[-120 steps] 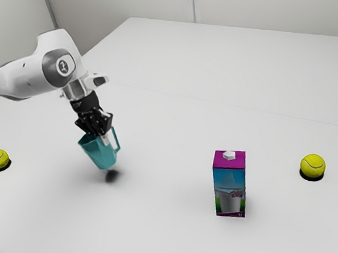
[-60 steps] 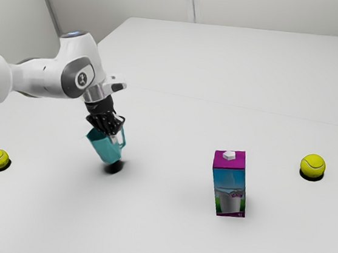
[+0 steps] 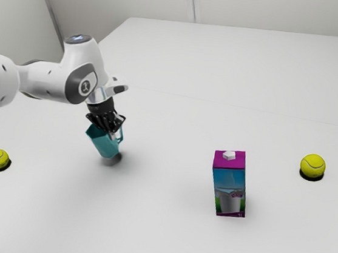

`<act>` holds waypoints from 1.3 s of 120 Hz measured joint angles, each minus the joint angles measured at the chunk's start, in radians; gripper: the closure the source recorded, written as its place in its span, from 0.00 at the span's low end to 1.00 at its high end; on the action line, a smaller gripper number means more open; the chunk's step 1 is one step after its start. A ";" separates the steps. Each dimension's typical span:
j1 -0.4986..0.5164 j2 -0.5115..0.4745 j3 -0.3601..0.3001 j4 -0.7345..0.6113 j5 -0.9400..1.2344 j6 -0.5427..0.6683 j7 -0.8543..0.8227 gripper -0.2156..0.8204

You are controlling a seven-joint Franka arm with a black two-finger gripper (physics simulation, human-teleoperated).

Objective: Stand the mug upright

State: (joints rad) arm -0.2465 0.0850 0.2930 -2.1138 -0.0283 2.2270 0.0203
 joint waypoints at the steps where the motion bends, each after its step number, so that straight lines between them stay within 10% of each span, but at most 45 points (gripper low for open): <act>1: 0.000 0.002 0.000 0.000 0.000 0.001 -0.001 0.97; 80: 0.035 0.044 -0.002 -0.001 -0.004 0.017 -0.024 0.96; 117: 0.034 0.042 -0.001 0.004 0.002 0.011 -0.014 0.44; 156: 0.034 0.028 -0.001 0.043 0.005 -0.023 0.001 0.26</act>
State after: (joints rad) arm -0.2122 0.1134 0.2916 -2.0712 -0.0236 2.2044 0.0216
